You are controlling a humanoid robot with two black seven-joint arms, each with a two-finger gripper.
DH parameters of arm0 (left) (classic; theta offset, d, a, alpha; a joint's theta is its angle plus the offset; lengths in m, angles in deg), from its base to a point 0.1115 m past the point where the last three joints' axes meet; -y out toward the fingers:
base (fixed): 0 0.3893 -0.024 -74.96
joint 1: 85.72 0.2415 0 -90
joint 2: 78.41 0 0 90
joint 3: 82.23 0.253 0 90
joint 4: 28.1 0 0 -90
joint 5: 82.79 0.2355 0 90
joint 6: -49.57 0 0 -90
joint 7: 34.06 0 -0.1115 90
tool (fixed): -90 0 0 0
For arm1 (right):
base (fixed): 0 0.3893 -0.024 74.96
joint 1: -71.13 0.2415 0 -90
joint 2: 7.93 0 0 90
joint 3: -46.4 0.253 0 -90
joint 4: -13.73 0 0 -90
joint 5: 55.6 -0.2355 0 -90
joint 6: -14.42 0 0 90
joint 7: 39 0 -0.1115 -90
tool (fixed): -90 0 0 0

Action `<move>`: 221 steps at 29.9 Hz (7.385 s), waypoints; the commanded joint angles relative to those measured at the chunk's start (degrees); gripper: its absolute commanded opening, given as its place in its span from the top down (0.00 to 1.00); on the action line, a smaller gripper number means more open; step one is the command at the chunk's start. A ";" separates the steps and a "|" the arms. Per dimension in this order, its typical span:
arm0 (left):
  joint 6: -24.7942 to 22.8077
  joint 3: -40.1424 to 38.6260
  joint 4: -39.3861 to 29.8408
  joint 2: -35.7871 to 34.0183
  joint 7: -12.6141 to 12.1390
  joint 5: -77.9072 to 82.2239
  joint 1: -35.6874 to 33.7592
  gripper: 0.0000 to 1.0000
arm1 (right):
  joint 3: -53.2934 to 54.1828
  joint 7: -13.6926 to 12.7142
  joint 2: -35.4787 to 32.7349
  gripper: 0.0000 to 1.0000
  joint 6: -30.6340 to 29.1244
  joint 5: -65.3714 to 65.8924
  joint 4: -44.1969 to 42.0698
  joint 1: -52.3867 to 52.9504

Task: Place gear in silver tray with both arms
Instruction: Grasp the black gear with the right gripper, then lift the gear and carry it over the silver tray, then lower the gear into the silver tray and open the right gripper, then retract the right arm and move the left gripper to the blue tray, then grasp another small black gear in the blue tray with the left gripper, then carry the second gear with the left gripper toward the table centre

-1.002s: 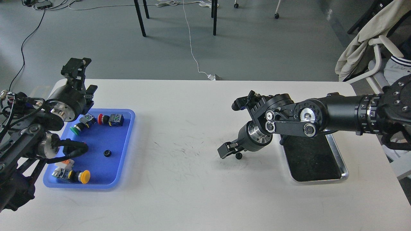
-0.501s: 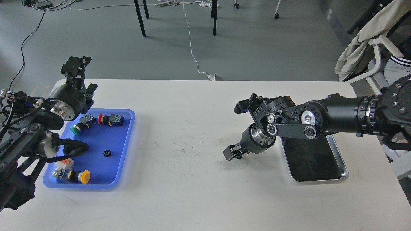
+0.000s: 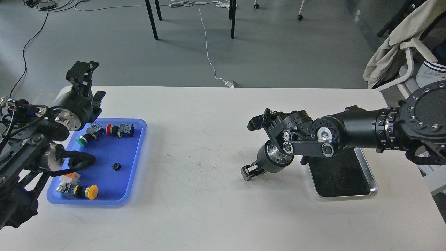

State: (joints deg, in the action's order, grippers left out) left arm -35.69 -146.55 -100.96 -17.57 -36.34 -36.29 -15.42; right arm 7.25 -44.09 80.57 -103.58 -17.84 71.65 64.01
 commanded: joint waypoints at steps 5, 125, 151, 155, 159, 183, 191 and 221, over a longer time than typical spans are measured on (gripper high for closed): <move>0.00 -0.02 0.00 0.07 0.07 0.00 0.00 0.02 | -0.05 0.34 -0.34 0.65 -0.01 0.64 -0.88 0.01; -2.02 40.49 -9.58 -26.65 7.71 62.58 -2.90 0.04 | 81.96 3.86 -26.27 0.01 -0.01 -62.55 -18.11 -53.16; 3.25 46.03 2.72 -21.64 17.13 62.66 -3.25 0.14 | 79.40 3.86 -26.97 0.01 -0.01 -62.37 -16.53 -53.08; 4.39 46.12 3.68 -21.64 17.39 62.75 -3.16 0.15 | 79.32 3.95 -26.97 0.01 -0.01 -62.20 -16.53 -53.25; 5.54 46.12 5.79 -21.20 17.74 62.84 -2.98 0.23 | 79.32 3.95 -26.97 0.01 -0.01 -62.11 -16.53 -53.34; 5.27 48.50 7.29 -19.44 17.83 65.65 -3.51 0.95 | 78.79 4.12 -27.59 0.01 -0.01 -60.44 -15.82 -53.43; 5.27 47.71 5.72 -22.95 18.53 64.34 -9.47 0.96 | 78.88 4.21 -27.68 0.01 -0.01 -60.44 -15.65 -53.34; -8.79 53.94 14.31 29.16 6.75 64.25 -23.02 0.94 | 81.34 4.39 -33.39 0.01 -0.01 -60.44 -15.38 -53.69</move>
State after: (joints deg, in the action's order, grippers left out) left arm -44.58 -93.46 -89.49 9.99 -30.15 27.94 -38.62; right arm 88.72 -39.74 47.16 -103.59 -78.28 56.27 10.30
